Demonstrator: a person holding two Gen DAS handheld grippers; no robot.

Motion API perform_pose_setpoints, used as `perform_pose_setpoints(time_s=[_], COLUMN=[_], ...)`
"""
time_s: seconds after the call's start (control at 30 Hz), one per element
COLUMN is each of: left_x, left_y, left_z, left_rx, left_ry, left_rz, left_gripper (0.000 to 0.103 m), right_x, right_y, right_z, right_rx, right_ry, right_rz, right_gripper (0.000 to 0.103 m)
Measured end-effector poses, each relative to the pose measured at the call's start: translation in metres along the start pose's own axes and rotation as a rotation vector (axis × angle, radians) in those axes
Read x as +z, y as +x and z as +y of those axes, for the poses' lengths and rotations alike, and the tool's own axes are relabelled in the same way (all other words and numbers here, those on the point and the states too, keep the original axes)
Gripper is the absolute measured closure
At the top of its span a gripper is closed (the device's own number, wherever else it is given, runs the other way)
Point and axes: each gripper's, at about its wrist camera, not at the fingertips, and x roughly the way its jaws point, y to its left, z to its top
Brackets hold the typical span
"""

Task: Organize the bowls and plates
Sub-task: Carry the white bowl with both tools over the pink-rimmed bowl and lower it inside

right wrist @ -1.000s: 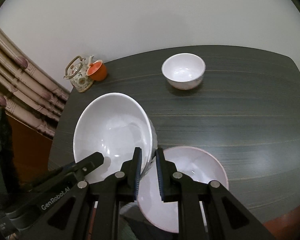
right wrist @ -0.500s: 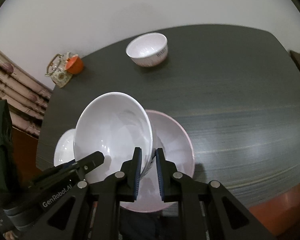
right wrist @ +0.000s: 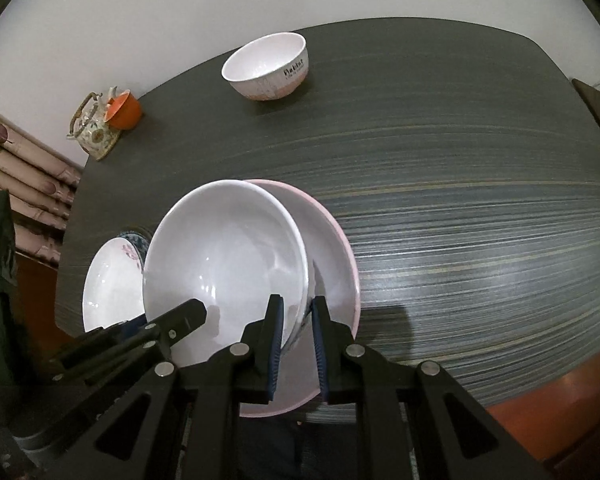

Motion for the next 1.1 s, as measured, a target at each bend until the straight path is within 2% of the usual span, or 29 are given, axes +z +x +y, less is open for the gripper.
perform_pose_setpoints(time_s=[0.47,1.1], left_x=[0.004,0.006], left_y=[0.018,0.022], left_z=[-0.01,-0.001], left_rx=[0.025,-0.01], left_ry=[0.012,-0.011], left_rz=[0.03,0.049], left_gripper=[0.088,0.086], right_x=[0.005,0.006], right_y=[0.014,0.016], right_z=[0.005,0.007], right_rx=[-0.021,-0.036], right_ry=[-0.012,-0.017], right_rz=[0.015,0.02], right_gripper=[0.085,0.085])
